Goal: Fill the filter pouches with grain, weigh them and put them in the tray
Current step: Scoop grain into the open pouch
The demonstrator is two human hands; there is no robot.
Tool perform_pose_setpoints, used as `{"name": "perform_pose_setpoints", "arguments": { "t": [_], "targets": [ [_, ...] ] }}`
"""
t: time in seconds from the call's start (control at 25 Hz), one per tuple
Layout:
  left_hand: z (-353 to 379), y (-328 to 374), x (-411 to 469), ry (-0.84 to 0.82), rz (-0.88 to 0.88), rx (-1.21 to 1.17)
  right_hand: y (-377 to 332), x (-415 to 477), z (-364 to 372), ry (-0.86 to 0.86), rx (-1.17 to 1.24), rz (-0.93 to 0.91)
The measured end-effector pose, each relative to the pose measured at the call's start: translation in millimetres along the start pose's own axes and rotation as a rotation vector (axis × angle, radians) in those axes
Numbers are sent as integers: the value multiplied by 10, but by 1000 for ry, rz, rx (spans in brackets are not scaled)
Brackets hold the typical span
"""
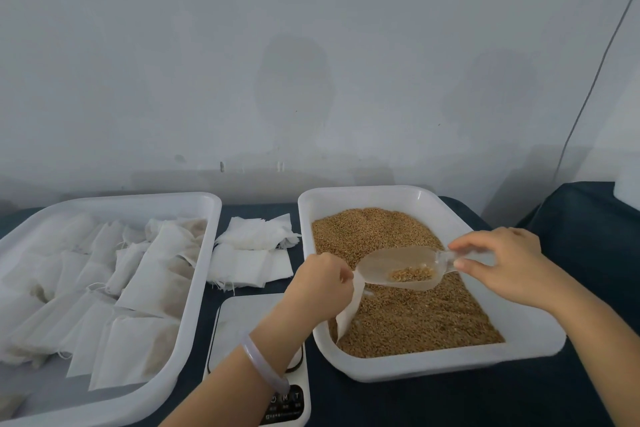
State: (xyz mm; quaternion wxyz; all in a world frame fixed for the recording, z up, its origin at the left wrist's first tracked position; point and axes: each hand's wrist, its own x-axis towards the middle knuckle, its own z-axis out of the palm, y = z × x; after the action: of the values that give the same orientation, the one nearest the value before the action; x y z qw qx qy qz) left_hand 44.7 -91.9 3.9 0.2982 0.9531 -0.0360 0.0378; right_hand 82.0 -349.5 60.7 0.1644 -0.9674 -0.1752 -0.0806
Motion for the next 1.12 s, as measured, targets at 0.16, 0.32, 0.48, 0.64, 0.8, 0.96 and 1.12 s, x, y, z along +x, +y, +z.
{"name": "perform_pose_setpoints", "arguments": {
  "t": [0.16,0.32,0.48,0.64,0.8,0.96,1.12],
  "targets": [
    [-15,19,1,16,5,30,-75,17,-48,15,-92,-31],
    [21,44,3,-11,-8,87,-167,18,-68,17,-241,-42],
    [80,85,40,-32,-20,132,-343,76,-119,51,-438,-118],
    [92,135,99,-57,-39,144,-524,158,-175,66,-543,-206],
    [94,154,136,-69,-68,132,-616,179,-191,52,-574,-206],
    [66,170,143,-60,-91,104,-651,160,-196,71,-604,-196],
    [10,184,138,-108,-98,50,-659,137,-204,151,-688,-231]
  ]
}}
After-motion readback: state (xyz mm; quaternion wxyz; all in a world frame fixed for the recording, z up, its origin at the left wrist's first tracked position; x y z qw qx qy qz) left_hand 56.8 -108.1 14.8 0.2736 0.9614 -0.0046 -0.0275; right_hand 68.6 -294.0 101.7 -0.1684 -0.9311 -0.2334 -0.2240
